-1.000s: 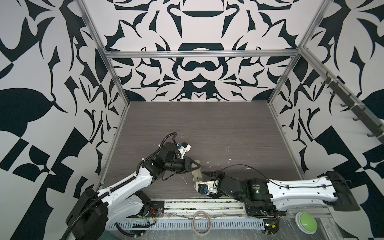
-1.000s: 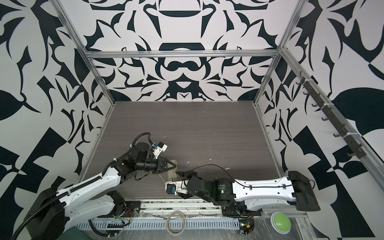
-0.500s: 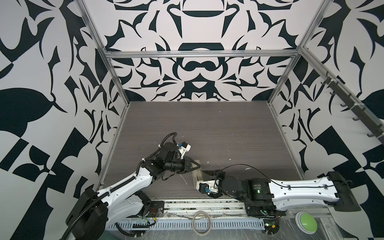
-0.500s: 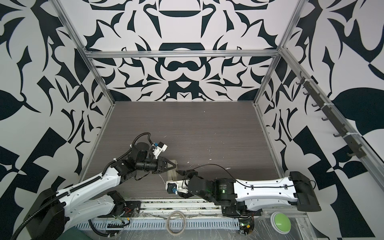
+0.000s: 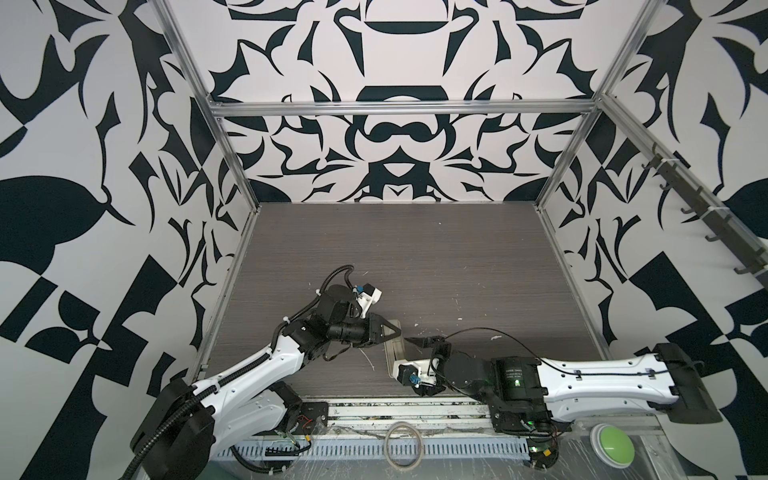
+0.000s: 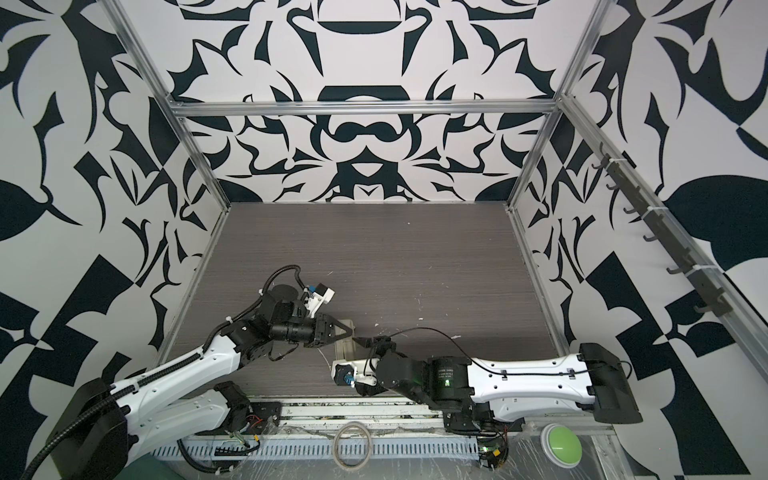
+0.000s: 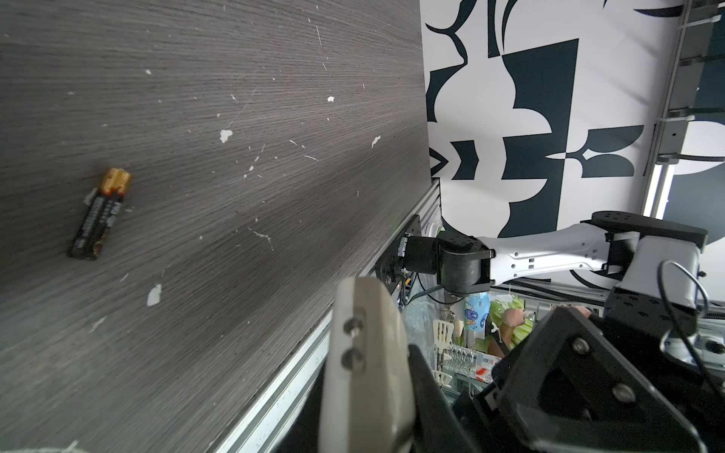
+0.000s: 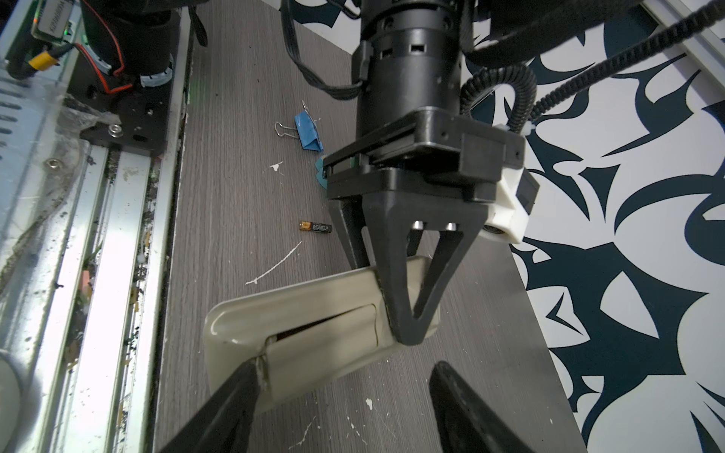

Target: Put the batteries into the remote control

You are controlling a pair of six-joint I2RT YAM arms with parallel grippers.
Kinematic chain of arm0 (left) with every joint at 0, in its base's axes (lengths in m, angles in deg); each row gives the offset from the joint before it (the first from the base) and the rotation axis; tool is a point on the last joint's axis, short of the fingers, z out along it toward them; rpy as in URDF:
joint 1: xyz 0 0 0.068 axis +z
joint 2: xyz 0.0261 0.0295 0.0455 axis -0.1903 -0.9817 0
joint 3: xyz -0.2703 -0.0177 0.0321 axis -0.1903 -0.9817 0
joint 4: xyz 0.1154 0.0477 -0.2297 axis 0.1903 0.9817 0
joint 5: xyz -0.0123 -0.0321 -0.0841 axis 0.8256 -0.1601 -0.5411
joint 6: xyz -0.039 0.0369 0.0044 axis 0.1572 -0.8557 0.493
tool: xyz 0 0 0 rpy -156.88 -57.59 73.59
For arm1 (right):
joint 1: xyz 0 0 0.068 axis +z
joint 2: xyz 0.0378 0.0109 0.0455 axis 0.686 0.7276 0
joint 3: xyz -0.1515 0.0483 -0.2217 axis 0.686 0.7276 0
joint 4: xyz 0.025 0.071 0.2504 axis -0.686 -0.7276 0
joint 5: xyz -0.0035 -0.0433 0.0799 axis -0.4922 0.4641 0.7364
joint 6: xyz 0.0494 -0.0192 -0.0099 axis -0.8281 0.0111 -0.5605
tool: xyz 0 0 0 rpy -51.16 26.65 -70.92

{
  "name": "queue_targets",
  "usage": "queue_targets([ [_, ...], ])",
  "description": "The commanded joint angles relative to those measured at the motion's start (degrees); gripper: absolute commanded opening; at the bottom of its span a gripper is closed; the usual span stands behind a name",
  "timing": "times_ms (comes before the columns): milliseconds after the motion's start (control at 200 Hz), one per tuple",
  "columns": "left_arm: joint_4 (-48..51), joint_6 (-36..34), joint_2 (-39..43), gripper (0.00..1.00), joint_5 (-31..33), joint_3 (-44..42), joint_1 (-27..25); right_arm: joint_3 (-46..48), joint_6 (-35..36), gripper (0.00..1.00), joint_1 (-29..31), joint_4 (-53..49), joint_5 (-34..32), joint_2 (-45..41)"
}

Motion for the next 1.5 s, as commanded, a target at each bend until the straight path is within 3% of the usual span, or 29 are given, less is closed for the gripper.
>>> queue_targets([
  [0, 1.07, -0.62, 1.04, 0.0, -0.32, 1.98, 0.36, -1.78, -0.83, 0.75, -0.21, 1.35, -0.59, -1.03],
  [540, 2.48, -2.07, 1.31, 0.0, 3.21, 2.94, 4.2, -2.1, -1.46, 0.77, -0.19, 0.53, 2.35, -1.54],
  [780, 1.98, -2.37, 0.86, 0.0, 8.85, 2.86, 5.76, -2.99, -8.76, 0.8, -0.66, 0.36, 2.14, -6.39],
  [890, 2.69, -2.98, 0.54, 0.0, 12.4, 3.65, 5.85, -4.04, -14.49, 0.8, -3.31, -1.22, 5.75, -6.92],
  [1225, 2.59, -1.79, 2.06, 0.0, 19.82, 3.1, 5.77, -6.89, -34.38, 0.79, -24.87, -4.95, 29.65, -5.85],
  [1500, 3.05, 0.64, 3.08, 0.0, 26.98, 4.49, 5.1, -9.15, -41.35, 0.79, -27.49, -4.91, 34.71, -0.12],
])
